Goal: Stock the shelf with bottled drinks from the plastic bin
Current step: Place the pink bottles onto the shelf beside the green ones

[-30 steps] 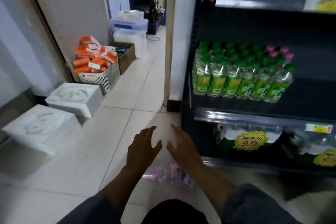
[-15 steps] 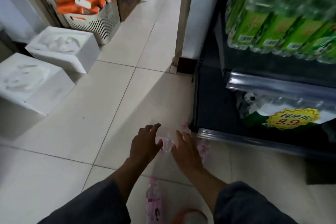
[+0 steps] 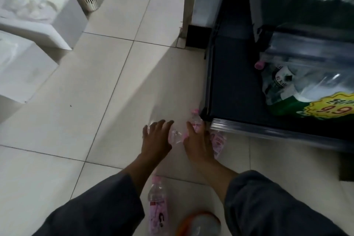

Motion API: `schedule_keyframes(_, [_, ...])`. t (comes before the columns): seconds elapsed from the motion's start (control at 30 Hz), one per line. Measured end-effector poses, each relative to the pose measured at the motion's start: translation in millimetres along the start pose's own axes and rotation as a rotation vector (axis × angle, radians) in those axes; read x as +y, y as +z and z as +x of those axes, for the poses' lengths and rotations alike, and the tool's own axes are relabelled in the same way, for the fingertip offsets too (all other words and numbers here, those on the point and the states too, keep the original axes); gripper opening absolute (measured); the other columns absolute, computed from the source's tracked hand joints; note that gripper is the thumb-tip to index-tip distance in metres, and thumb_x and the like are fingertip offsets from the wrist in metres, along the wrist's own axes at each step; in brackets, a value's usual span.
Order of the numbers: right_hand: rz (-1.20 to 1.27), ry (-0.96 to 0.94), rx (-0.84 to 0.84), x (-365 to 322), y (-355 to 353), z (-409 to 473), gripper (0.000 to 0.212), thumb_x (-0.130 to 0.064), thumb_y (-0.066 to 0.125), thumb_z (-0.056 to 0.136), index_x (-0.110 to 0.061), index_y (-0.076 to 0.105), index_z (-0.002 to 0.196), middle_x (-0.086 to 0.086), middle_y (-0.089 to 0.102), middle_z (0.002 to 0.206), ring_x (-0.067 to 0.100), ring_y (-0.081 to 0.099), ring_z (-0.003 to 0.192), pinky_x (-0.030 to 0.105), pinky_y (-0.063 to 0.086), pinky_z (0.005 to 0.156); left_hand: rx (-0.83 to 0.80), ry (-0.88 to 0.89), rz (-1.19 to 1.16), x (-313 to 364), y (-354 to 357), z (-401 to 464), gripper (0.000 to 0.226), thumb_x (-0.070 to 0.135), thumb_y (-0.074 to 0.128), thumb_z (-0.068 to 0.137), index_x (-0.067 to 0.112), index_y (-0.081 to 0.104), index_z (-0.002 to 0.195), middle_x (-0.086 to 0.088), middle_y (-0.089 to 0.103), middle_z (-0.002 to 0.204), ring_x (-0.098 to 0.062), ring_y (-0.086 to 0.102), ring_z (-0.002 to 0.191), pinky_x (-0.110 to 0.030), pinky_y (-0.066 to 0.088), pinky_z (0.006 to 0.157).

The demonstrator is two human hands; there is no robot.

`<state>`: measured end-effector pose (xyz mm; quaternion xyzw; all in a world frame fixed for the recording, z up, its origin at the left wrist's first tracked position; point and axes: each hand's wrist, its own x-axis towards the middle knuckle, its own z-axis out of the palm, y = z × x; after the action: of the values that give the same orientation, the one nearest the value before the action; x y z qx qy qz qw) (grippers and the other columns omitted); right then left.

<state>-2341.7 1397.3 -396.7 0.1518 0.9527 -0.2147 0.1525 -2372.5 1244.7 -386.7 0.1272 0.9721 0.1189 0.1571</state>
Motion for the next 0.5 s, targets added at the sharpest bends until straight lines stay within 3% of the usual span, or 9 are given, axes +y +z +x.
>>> schedule_keyframes(0.13, [0.099, 0.052, -0.044, 7.3, 10.7, 16.6, 0.056, -0.031, 0.04, 0.106, -0.047, 0.021, 0.156, -0.001, -0.005, 0.168, 0.038, 0.027, 0.144, 0.047, 0.032, 0.115, -0.049, 0.023, 0.094, -2.9, 4.7, 8.3, 0.078, 0.03, 0.072, 0.086, 0.034, 0.031, 0.153, 0.002, 0.044, 0.151, -0.024, 0.034, 0.144, -0.059, 0.01, 0.121])
schedule_keyframes(0.23, [0.024, -0.022, 0.003, 16.8, 23.6, 15.2, 0.06, -0.055, 0.038, 0.101, -0.044, 0.019, 0.156, 0.0, 0.021, 0.163, 0.031, 0.033, 0.142, 0.041, 0.031, 0.107, -0.033, 0.035, 0.152, -7.2, 9.3, 4.9, 0.067, 0.038, 0.071, 0.087, 0.037, 0.04, 0.147, 0.002, 0.048, 0.142, -0.025, 0.039, 0.138, -0.059, 0.014, 0.118])
schedule_keyframes(0.33, [0.067, -0.038, 0.013, 15.4, 19.7, 9.3, 0.054, -0.049, 0.043, 0.1, -0.038, 0.033, 0.152, 0.002, 0.035, 0.151, 0.029, 0.044, 0.13, 0.039, 0.039, 0.098, -0.017, 0.024, 0.137, -6.0, 12.7, -3.1, 0.062, 0.04, 0.071, 0.086, 0.038, 0.044, 0.143, 0.001, 0.049, 0.138, -0.026, 0.041, 0.134, -0.058, 0.018, 0.117])
schedule_keyframes(0.5, [0.155, -0.116, 0.019, 10.4, 6.3, -25.7, 0.044, -0.026, 0.05, 0.1, -0.038, 0.045, 0.142, 0.004, 0.022, 0.152, 0.027, 0.046, 0.12, 0.042, 0.05, 0.097, 0.028, -0.029, 0.063, -15.4, 12.0, -16.0, 0.073, 0.04, 0.072, 0.087, 0.034, 0.035, 0.149, -0.007, 0.05, 0.135, -0.026, 0.05, 0.122, -0.046, 0.039, 0.109])
